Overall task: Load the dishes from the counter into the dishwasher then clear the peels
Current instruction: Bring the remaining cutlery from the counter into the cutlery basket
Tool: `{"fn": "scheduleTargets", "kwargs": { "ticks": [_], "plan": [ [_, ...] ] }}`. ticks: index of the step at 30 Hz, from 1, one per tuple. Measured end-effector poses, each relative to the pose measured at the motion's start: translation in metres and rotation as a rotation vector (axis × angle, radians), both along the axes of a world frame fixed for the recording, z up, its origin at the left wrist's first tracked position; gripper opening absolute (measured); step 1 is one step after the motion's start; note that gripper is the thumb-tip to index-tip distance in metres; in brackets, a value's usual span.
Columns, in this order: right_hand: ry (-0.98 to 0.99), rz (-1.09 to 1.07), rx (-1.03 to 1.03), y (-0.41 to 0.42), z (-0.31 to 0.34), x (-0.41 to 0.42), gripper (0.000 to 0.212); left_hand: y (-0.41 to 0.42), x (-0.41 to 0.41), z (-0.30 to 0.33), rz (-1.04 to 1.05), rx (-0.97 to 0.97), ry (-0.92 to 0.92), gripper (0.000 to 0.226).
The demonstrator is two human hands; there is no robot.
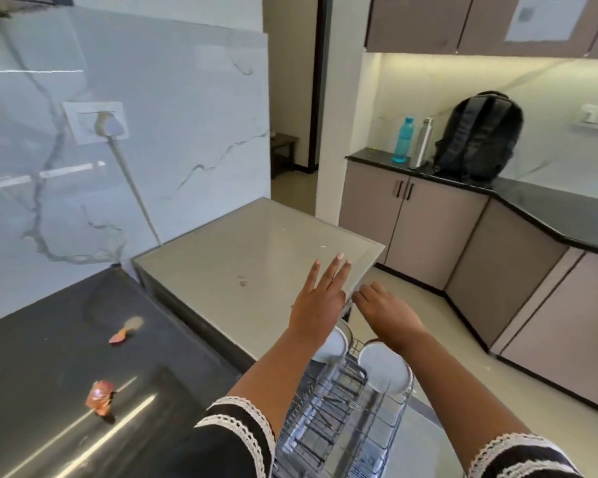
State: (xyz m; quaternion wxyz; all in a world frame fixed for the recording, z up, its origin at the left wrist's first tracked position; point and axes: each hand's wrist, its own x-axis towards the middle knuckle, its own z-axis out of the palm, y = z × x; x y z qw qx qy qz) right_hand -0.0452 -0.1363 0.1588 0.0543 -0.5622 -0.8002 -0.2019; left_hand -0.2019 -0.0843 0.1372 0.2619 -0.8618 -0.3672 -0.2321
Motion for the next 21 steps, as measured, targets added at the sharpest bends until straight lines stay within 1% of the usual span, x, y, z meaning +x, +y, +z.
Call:
{"fn": "scheduleTargets", "kwargs": {
  "ticks": [1, 6, 9, 12, 15, 17, 19, 21],
  "plan": [
    [0.021, -0.032, -0.005, -0.002, -0.003, 0.008, 0.046, 0.000, 0.009, -0.001, -0.008, -0.026, 0.017, 0.005],
    [0.149, -0.248, -0.088, -0.009, -0.028, 0.042, 0.035, 0.001, 0.050, -0.016, -0.047, -0.225, 0.066, 0.013],
    [0.211, -0.293, -0.103, -0.015, -0.042, 0.053, 0.037, 0.003, 0.067, -0.032, -0.063, -0.356, 0.033, 0.021],
    [0.236, -0.337, -0.121, -0.018, -0.066, 0.060, 0.036, 0.005, 0.078, -0.062, -0.090, -0.430, 0.015, 0.018],
    [0.272, -0.374, -0.146, -0.018, -0.095, 0.066, 0.034, 0.009, 0.085, -0.094, -0.105, -0.506, 0.005, 0.011],
    [0.280, -0.389, -0.154, -0.016, -0.120, 0.069, 0.033, 0.014, 0.091, -0.119, -0.132, -0.527, 0.001, 0.018],
    [0.295, -0.413, -0.166, -0.012, -0.143, 0.071, 0.033, 0.023, 0.093, -0.141, -0.137, -0.579, -0.011, 0.019],
    [0.306, -0.431, -0.194, -0.009, -0.169, 0.072, 0.034, 0.030, 0.095, -0.170, -0.160, -0.648, -0.068, 0.018]
  ]
}}
